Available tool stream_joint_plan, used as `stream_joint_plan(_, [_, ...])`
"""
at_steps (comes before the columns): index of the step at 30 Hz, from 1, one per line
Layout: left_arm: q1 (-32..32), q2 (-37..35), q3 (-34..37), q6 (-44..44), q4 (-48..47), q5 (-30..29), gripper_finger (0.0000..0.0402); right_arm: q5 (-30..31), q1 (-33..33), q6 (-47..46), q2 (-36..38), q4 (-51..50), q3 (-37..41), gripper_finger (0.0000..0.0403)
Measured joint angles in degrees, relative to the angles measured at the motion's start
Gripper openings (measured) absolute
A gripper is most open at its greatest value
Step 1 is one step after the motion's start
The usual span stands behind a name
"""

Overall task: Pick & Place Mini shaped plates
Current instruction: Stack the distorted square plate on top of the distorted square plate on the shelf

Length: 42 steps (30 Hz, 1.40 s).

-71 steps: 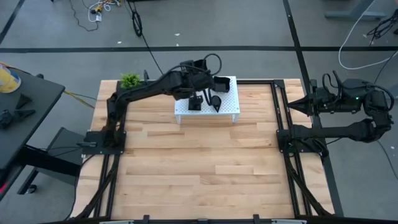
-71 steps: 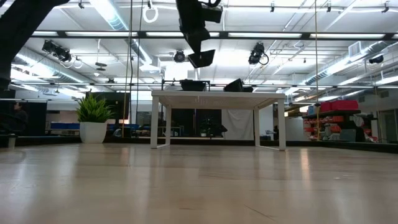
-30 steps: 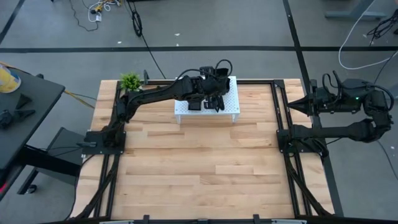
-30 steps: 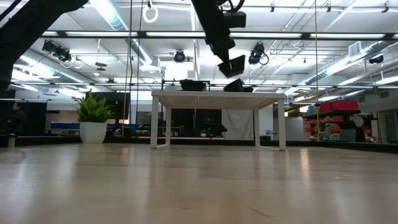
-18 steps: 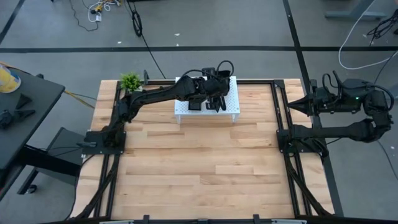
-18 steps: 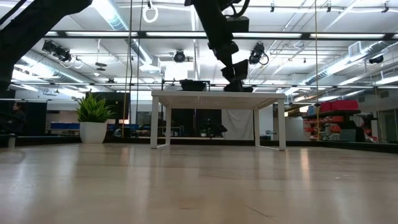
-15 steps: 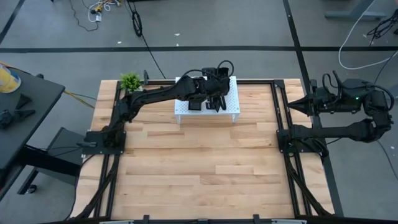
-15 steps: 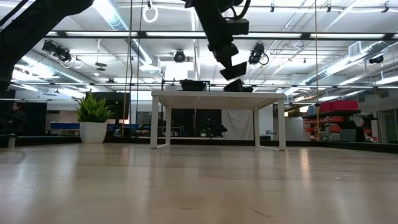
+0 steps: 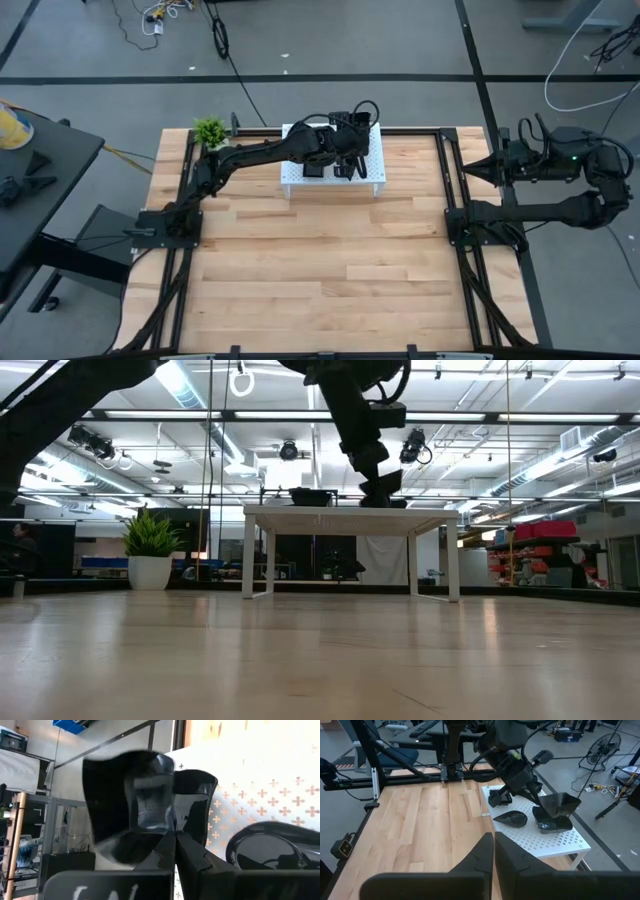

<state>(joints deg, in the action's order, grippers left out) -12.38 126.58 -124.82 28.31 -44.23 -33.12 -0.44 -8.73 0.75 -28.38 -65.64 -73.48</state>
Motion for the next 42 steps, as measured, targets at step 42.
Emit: stream_joint_plan(42, [-0.24,1.79,-0.02,0.9,-0.29,0.0,0.001,0.01,-0.01,0.0,0.0,0.01,-0.01,0.002])
